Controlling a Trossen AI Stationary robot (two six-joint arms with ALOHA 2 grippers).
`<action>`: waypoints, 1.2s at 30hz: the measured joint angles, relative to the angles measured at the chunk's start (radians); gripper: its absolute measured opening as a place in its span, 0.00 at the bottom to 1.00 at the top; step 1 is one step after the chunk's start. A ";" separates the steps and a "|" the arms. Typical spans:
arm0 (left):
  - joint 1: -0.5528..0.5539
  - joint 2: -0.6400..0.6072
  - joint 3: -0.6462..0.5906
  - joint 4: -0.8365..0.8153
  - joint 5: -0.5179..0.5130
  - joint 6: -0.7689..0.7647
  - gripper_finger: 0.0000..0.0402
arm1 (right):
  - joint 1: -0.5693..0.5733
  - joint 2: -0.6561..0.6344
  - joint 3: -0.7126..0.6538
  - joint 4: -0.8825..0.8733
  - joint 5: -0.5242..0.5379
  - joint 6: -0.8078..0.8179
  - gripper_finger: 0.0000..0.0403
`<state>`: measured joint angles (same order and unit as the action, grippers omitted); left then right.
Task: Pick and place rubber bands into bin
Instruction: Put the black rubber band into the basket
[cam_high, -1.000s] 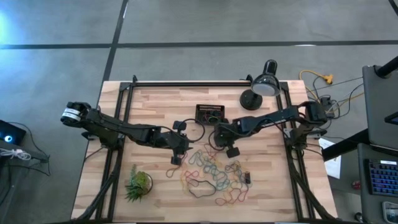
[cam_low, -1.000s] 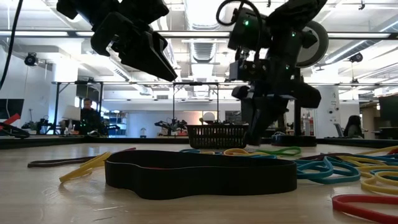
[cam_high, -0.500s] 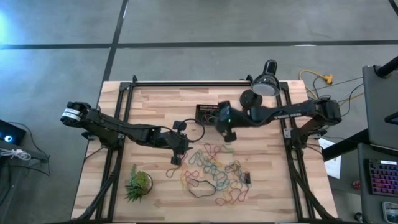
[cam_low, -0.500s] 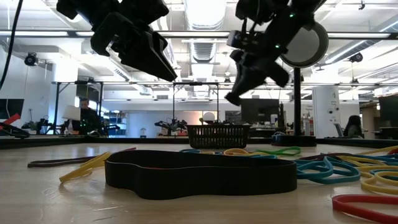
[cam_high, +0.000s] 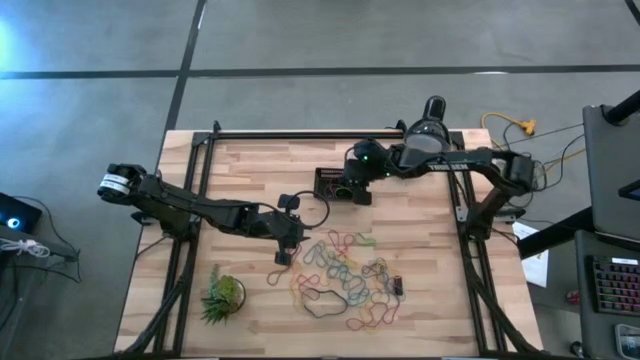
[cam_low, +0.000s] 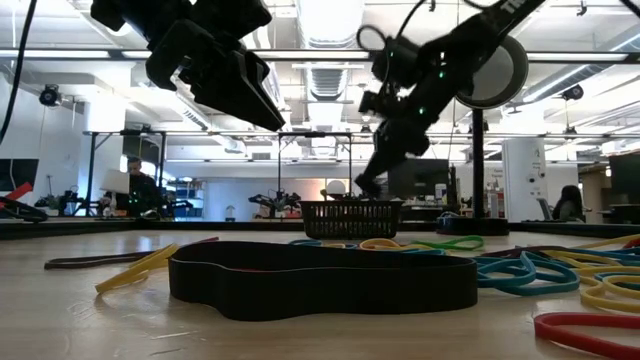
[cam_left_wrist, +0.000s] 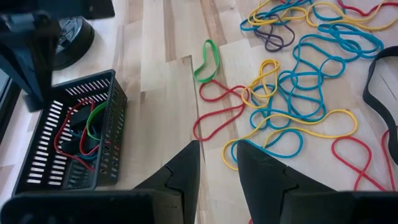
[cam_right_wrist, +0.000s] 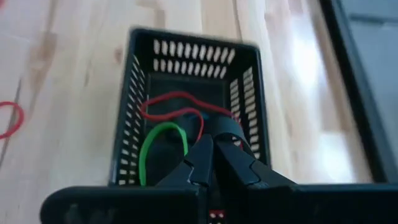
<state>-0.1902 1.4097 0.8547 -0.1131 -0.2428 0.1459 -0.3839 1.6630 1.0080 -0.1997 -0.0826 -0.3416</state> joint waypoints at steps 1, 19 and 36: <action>0.000 0.000 0.000 0.000 0.000 0.000 0.23 | -0.006 0.009 0.000 0.000 -0.007 0.013 0.02; 0.000 0.000 0.000 0.000 0.000 -0.002 0.23 | -0.001 -0.028 0.000 -0.006 -0.058 0.057 0.30; 0.000 0.000 -0.129 -0.038 0.060 -0.138 0.23 | 0.295 -0.148 -0.003 -0.250 -0.057 0.051 0.27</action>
<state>-0.1904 1.4094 0.7259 -0.1515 -0.1829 0.0080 -0.0893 1.5146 1.0046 -0.4492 -0.1398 -0.2909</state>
